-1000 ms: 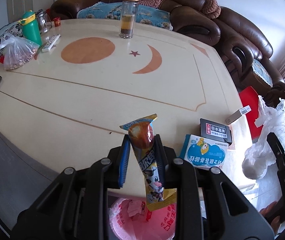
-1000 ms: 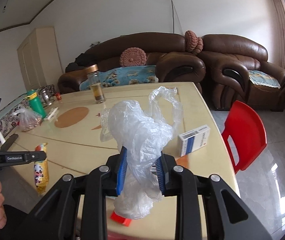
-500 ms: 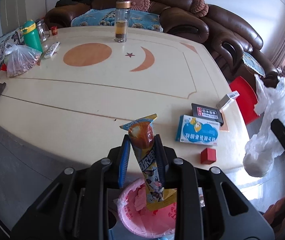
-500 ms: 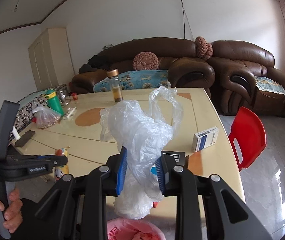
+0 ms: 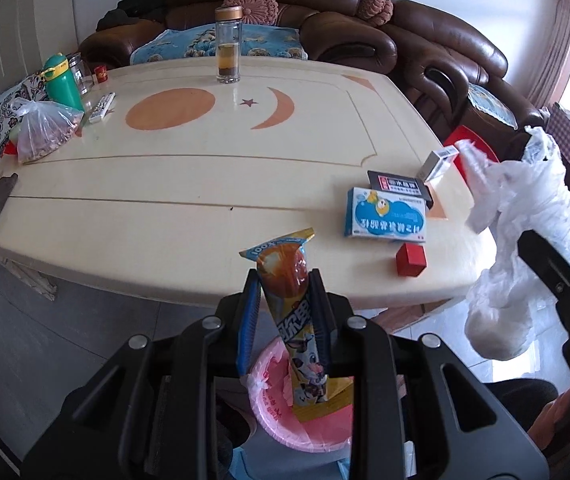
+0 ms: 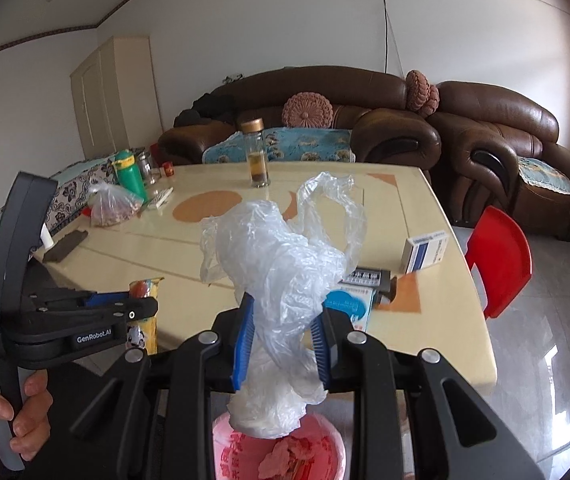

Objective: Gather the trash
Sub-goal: 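Carry the snack bar and clear plastic bag down over the pink bin, then open the left tool over the bin while the right tool releases the plastic, then raise both tools back toward the medicine box and red cube, then grasp the blue medicine box with the left tool while the right tool grasps the red cube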

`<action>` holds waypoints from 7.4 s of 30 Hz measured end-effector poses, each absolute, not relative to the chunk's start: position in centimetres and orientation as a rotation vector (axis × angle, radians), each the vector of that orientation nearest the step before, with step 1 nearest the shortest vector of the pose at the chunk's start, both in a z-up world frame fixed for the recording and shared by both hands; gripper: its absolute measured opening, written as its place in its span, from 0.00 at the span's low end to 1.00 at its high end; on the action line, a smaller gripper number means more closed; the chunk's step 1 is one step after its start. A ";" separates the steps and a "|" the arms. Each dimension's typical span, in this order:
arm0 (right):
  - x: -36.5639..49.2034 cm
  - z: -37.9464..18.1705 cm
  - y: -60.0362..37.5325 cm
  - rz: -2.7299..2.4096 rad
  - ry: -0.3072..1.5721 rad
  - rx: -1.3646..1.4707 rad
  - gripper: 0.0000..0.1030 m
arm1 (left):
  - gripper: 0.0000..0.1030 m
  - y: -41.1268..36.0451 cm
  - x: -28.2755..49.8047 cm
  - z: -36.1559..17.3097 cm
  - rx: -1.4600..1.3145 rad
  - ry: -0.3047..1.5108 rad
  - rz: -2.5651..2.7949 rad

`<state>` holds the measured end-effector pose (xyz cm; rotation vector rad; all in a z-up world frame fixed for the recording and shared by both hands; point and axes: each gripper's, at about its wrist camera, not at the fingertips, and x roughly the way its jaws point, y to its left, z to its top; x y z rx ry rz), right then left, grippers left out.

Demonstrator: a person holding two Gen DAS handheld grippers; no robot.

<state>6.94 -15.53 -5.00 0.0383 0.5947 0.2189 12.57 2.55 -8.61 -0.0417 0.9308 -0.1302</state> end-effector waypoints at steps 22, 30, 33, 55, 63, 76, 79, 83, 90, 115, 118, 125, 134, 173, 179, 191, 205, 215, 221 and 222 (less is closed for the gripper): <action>3.9 -14.8 -14.6 0.245 0.836 0.024 0.25 | 0.24 0.0 9.8 -17.5 0.099 1.056 -0.207; 4.6 -18.6 -15.0 0.248 0.920 0.027 0.25 | 0.24 -1.2 10.1 -21.2 0.129 1.131 -0.232; 5.1 -20.1 -15.1 0.251 0.956 0.029 0.26 | 0.24 -1.6 10.3 -22.8 0.137 1.163 -0.244; 8.9 -32.0 -16.0 0.288 1.267 0.096 0.26 | 0.24 -2.8 13.6 -34.1 0.117 1.463 -0.264; 9.8 -35.4 -15.3 0.309 1.359 0.104 0.27 | 0.24 -3.6 14.5 -37.7 0.149 1.541 -0.252; 10.1 -36.9 -15.5 0.309 1.394 0.107 0.42 | 0.39 -4.1 15.1 -39.1 0.152 1.573 -0.266; 10.1 -37.1 -15.6 0.294 1.400 0.102 0.56 | 0.57 -3.6 15.5 -38.8 0.174 1.548 -0.217; 10.1 -37.2 -15.6 0.296 1.398 0.100 0.65 | 0.68 -3.0 15.8 -38.0 0.164 1.519 -0.200; 10.1 -37.5 -15.4 0.301 1.407 0.103 0.65 | 0.74 -3.3 15.7 -37.7 0.176 1.494 -0.193; 6.5 -22.9 -19.6 0.235 1.063 0.215 0.66 | 0.76 -1.3 13.0 -20.9 0.275 1.160 -0.262; 5.3 -18.2 -20.8 0.197 0.931 0.231 0.78 | 0.77 -1.3 13.8 -15.6 0.361 1.017 -0.310; 4.0 -8.6 -22.0 0.157 0.674 0.230 0.86 | 0.88 -2.5 16.3 -5.1 0.491 0.780 -0.518; 4.1 -3.8 -21.8 0.137 0.550 0.214 0.93 | 0.90 -5.6 17.6 -2.3 0.814 0.695 -0.748; 13.4 -19.0 -20.0 0.119 0.758 0.262 0.93 | 0.90 -13.4 27.7 -16.3 1.159 1.017 -1.072; 13.7 -19.8 -19.8 0.098 0.710 0.252 0.93 | 0.90 -13.8 27.6 -18.3 1.203 1.038 -1.081; 13.6 -21.8 -18.0 0.043 0.599 0.111 0.89 | 0.90 -14.0 29.0 -20.3 1.181 1.071 -1.118; 14.3 -22.6 -17.0 0.008 0.544 0.066 0.57 | 0.84 -14.4 29.7 -19.8 1.140 1.056 -1.194; 14.2 -22.8 -17.0 -0.025 0.537 0.039 0.44 | 0.74 -14.7 28.8 -19.7 1.136 1.052 -1.189; 14.3 -22.7 -17.5 -0.051 0.542 0.044 0.28 | 0.66 -14.6 28.1 -19.4 1.135 1.050 -1.182; 14.4 -22.7 -17.4 -0.053 0.543 0.037 0.28 | 0.65 -14.6 28.0 -19.3 1.131 1.053 -1.181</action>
